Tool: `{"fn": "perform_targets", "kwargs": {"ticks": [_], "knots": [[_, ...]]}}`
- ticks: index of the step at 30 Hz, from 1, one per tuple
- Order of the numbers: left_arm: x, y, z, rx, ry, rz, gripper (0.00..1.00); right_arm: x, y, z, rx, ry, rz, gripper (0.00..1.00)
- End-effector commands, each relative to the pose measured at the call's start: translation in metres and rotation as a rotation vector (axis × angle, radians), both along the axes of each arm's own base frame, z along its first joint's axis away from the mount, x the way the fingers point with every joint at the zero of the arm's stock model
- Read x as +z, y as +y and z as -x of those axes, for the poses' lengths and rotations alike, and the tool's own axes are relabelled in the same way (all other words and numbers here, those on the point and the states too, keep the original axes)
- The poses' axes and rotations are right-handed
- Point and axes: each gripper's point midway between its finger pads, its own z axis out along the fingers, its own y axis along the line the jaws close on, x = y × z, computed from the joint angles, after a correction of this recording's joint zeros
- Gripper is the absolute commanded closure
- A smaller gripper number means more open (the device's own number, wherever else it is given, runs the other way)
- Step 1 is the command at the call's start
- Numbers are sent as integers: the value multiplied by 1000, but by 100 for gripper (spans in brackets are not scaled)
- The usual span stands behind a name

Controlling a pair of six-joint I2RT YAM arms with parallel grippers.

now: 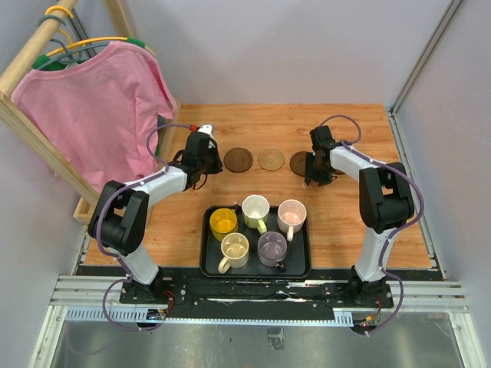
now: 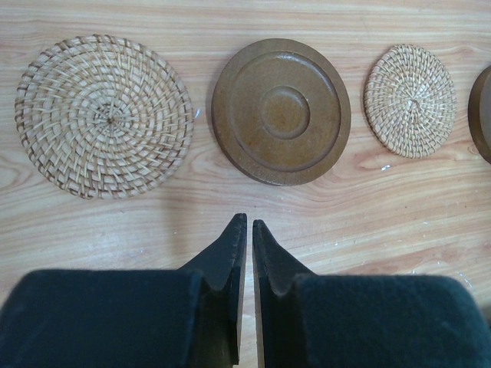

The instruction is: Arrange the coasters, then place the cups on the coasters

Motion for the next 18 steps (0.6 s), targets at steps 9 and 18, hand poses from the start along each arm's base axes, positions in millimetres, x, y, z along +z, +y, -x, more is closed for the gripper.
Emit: {"fn": "perform_targets", "kwargs": {"ticks": [9,18], "knots": [[8,4,-3,25,-33,6,88,-20,17,-13,37,45,-2,54],[7,4,-2,24,-29,4,88,-29,17,-19,34,56,9,54]]}}
